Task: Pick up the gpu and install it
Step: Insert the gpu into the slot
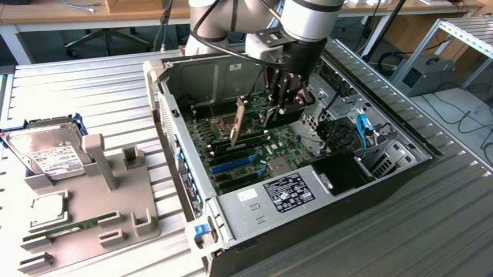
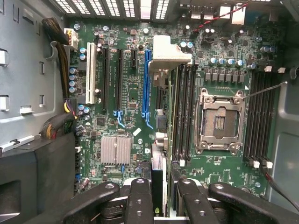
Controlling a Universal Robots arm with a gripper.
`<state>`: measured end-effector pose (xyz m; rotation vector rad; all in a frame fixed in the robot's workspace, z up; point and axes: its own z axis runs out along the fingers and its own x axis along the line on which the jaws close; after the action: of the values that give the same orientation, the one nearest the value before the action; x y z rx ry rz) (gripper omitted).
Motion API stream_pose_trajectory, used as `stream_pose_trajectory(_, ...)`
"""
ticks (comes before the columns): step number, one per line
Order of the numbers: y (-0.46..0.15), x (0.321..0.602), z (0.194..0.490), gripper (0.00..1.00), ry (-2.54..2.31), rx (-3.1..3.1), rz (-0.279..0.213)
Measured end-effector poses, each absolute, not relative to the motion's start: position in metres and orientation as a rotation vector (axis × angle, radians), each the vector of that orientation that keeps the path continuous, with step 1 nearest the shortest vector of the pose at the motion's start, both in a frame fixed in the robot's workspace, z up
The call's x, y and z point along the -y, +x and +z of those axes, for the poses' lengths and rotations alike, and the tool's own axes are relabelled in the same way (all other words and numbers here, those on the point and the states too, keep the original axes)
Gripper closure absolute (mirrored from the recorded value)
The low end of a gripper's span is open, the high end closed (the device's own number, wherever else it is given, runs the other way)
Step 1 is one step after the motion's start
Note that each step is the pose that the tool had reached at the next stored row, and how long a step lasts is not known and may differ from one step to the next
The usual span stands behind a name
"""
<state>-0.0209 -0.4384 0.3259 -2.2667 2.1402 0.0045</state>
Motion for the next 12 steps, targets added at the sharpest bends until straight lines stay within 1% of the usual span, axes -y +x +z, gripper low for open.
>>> stream_pose_trajectory(12, -0.0219, 0.4386, 0.3220, 0.74, -2.267, -2.140, 0.005)
